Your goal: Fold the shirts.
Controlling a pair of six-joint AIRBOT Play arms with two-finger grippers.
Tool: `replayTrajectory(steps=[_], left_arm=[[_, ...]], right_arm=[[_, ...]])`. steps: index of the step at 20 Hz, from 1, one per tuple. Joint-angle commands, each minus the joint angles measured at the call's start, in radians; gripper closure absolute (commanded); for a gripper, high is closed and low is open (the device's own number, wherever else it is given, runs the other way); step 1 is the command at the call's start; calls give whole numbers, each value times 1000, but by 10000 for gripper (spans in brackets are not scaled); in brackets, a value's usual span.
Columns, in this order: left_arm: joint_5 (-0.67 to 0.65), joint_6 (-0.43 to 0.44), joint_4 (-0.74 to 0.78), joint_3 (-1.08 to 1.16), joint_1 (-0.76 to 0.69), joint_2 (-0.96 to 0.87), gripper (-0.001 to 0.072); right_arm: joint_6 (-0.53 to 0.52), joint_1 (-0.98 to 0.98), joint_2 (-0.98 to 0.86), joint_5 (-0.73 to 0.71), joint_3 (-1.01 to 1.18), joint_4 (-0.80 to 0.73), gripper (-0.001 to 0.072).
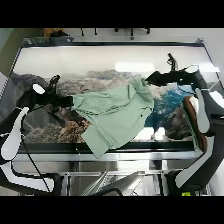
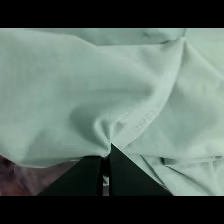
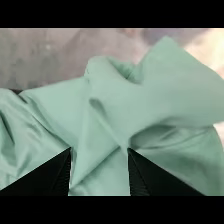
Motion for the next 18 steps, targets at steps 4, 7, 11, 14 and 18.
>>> replayTrajectory(steps=[4,7,11,14,18], left_arm=[[-13,16,9,55,4,-23,694],[-19,17,10,57,4,-23,694],[-39,17,9,56,4,-23,694],[-45,17,8,56,4,-23,694],[-57,17,10,56,4,-23,694]], right_arm=[[253,-60,282,233,-280,-283,354],[281,-38,498,150,-675,-282,347],[317,94,691,-96,-1111,-211,344],[290,235,671,-273,-1242,-103,344],[129,336,568,-387,-1233,77,346]])
